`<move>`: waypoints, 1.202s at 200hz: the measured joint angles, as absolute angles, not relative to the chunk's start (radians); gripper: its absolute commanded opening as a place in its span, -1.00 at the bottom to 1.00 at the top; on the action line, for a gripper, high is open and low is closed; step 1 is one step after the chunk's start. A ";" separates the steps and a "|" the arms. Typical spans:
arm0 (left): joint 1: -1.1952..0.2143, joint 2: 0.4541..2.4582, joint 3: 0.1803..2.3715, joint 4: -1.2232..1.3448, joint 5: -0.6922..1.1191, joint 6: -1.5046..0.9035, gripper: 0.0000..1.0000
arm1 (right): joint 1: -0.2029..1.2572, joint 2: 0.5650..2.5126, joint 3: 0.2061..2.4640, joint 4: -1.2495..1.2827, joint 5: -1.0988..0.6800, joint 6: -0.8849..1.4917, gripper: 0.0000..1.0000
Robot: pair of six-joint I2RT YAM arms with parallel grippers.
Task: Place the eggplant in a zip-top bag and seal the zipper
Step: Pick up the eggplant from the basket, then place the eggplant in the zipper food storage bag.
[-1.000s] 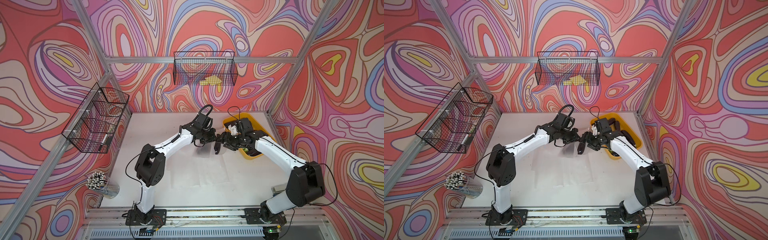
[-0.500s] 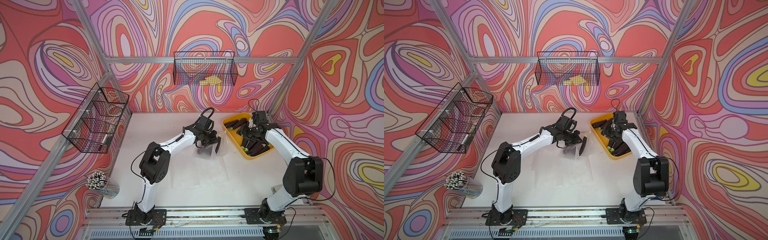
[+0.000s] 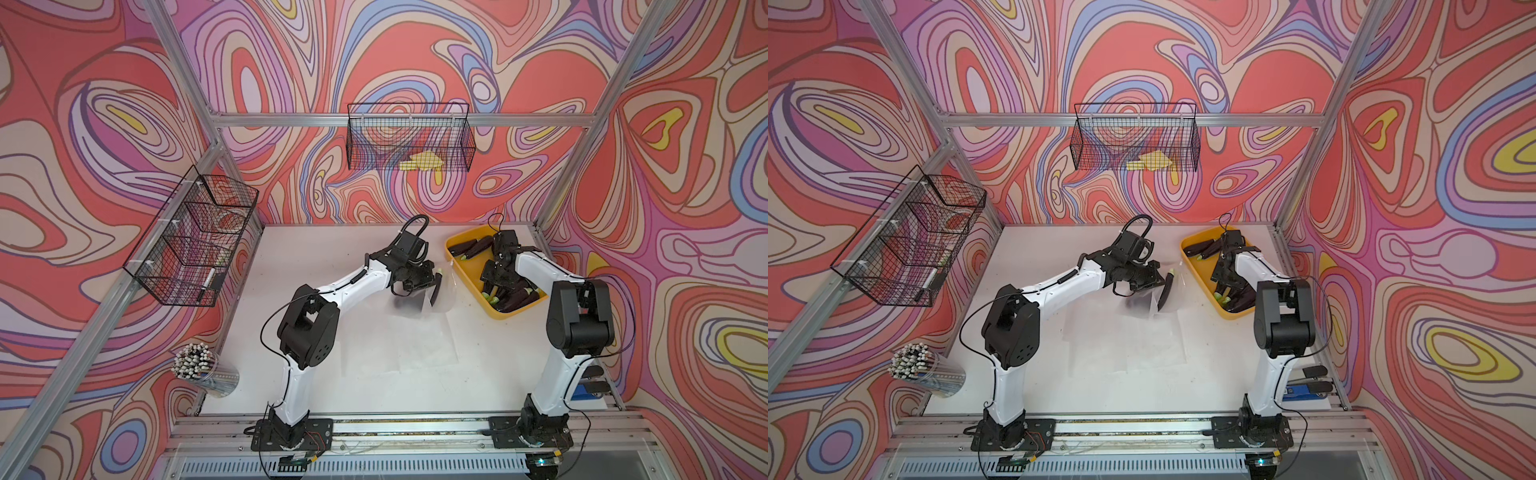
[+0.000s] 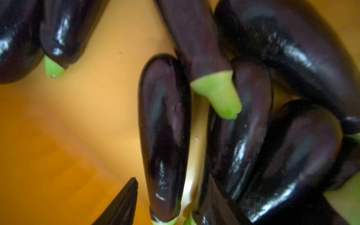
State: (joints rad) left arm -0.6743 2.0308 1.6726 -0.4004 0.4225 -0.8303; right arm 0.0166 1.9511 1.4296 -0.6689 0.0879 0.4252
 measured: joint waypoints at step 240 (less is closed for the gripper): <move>-0.620 2.072 1.741 -0.403 0.538 -0.884 -1.00 | 0.452 1.282 0.825 0.137 0.023 0.488 -0.29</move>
